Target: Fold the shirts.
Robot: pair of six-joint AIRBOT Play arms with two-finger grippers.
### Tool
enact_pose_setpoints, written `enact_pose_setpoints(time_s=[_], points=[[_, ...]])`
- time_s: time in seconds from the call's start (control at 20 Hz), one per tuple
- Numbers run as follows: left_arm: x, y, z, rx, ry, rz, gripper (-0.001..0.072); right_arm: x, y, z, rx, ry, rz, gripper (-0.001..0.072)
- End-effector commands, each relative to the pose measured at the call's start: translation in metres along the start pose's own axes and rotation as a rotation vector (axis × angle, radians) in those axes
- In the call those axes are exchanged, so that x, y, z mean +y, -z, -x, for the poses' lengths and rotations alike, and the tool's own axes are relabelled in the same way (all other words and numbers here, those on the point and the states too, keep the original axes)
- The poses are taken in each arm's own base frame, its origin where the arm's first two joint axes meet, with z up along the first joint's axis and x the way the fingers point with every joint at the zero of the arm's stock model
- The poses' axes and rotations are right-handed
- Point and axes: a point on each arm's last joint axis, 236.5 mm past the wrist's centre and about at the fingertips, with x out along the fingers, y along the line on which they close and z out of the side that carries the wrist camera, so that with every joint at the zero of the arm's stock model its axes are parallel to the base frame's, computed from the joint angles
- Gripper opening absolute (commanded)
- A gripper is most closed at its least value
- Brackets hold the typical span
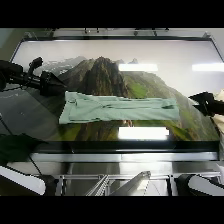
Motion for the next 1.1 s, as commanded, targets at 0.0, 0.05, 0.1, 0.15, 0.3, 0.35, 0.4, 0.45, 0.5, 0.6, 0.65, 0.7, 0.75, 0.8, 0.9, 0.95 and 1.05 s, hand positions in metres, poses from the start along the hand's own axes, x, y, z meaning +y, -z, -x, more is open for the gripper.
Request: enact_pose_setpoints(time_s=[0.0, 0.05, 0.1, 0.15, 0.3, 0.35, 0.4, 0.45, 0.5, 0.6, 0.65, 0.7, 0.75, 0.8, 0.9, 0.95, 1.05], points=[[-0.024, 0.006, -0.002, 0.012, -0.009, -0.055, 0.0266, -0.018, 0.021, -0.03, 0.116, 0.024, -0.051, 0.0699], [-0.027, 0.01, -0.006, 0.035, -0.005, -0.063, 0.0002, -0.021, 0.031, -0.042, 0.158, 0.02, -0.064, 0.0699], [-0.031, 0.012, -0.011, 0.051, -0.003, -0.071, 0.0019, -0.023, 0.041, -0.053, 0.196, 0.017, -0.074, 0.0699], [-0.035, 0.015, -0.017, 0.07, -0.002, -0.08, 0.002, -0.024, 0.051, -0.063, 0.233, 0.014, -0.081, 0.0699], [-0.043, 0.017, -0.032, 0.097, -0.003, -0.104, 0.002, -0.024, 0.073, -0.084, 0.303, 0.013, -0.095, 0.0698], [-0.046, 0.016, -0.038, 0.098, -0.006, -0.111, 0.002, -0.019, 0.074, -0.089, 0.307, -0.006, -0.109, 0.0696], [-0.048, 0.014, -0.042, 0.094, -0.01, -0.118, 0.002, -0.013, 0.073, -0.093, 0.298, -0.022, -0.119, 0.0696], [-0.05, 0.012, -0.048, 0.092, -0.014, -0.126, 0.002, -0.007, 0.07, -0.096, 0.283, -0.036, -0.118, 0.0694], [-0.053, 0.01, -0.055, 0.089, -0.02, -0.138, 0.002, -0.001, 0.066, -0.098, 0.272, -0.053, -0.125, 0.0591], [-0.06, 0.006, -0.073, 0.082, -0.031, -0.161, 0.002, 0.013, 0.059, -0.102, 0.25, -0.092, -0.141, 0.0221], [-0.063, 0.006, -0.085, 0.093, -0.033, -0.171, 0.002, 0.019, 0.055, -0.103, 0.243, -0.105, -0.14, 0.0189], [-0.064, 0.009, -0.103, 0.122, -0.032, -0.176, 0.002, 0.024, 0.054, -0.104, 0.246, -0.112, -0.127, 0.0023], [-0.063, 0.013, -0.121, 0.157, -0.031, -0.177, 0.0019, 0.029, 0.053, -0.103, 0.251, -0.122, -0.118, 0.002], [-0.06, 0.019, -0.144, 0.2, -0.035, -0.175, 0.0019, 0.035, 0.053, -0.101, 0.266, -0.14, -0.102, 0.0019], [-0.052, 0.03, -0.194, 0.266, -0.063, -0.182, 0.0018, 0.041, 0.048, -0.085, 0.298, -0.14, -0.031, 0.0018], [-0.048, 0.033, -0.219, 0.276, -0.074, -0.186, 0.0019, 0.043, 0.044, -0.071, 0.311, -0.125, 0.002, 0.0018], [-0.041, 0.034, -0.266, 0.261, -0.107, -0.189, 0.0019, 0.047, 0.029, -0.036, 0.31, -0.084, 0.081, 0.0018]])
